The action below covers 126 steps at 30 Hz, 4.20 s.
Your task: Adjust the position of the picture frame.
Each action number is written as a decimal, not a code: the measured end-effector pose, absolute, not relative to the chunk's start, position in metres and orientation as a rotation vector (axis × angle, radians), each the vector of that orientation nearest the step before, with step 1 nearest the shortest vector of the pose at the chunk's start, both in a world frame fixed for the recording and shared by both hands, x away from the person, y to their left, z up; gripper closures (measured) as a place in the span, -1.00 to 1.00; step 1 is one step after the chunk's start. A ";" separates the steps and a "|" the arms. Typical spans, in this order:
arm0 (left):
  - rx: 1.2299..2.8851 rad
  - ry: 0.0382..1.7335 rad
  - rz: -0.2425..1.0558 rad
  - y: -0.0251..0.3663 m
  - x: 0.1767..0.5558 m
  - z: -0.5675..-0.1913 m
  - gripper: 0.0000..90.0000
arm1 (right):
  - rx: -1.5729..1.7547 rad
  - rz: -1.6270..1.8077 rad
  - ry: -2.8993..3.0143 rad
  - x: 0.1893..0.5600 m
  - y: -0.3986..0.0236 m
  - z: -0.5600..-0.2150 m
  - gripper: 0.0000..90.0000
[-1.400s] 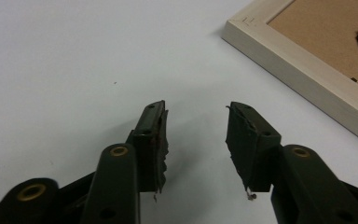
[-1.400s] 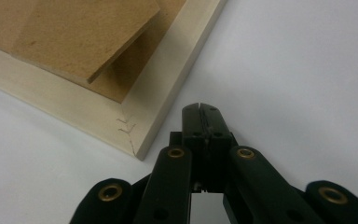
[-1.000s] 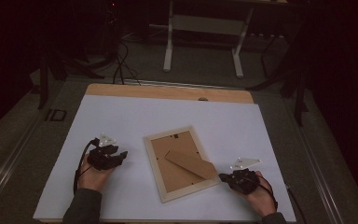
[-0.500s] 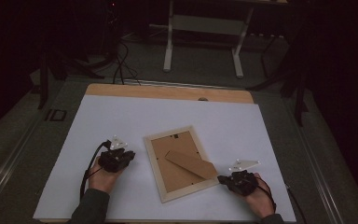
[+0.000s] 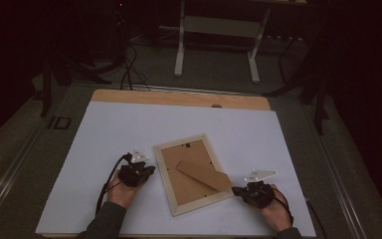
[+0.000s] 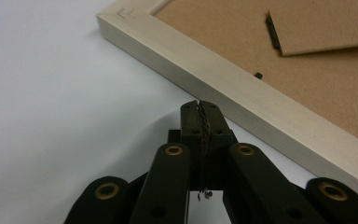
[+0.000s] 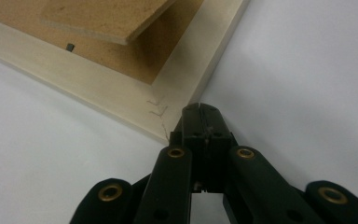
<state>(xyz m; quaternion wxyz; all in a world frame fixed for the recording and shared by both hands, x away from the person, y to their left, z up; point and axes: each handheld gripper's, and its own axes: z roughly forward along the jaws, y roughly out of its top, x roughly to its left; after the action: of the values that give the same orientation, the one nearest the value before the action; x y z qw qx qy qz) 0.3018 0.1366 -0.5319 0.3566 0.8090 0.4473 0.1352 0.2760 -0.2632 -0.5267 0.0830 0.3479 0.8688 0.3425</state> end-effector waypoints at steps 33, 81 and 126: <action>2.144 1.152 0.345 0.103 0.341 -0.531 1.00 | 1.044 1.044 2.608 0.280 -0.258 -0.527 1.00; 2.077 1.156 0.304 0.111 0.333 -0.530 1.00 | 0.976 1.043 2.646 0.275 -0.240 -0.527 1.00; 2.038 1.123 0.389 0.135 0.334 -0.514 1.00 | 0.807 1.052 2.726 0.271 -0.194 -0.528 1.00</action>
<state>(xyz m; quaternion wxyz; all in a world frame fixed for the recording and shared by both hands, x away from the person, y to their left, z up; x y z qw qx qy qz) 0.3336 0.1354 -0.5141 0.3814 0.7986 0.4399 0.1526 0.2709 -0.1944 -0.5277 0.0549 0.2657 0.8979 0.3466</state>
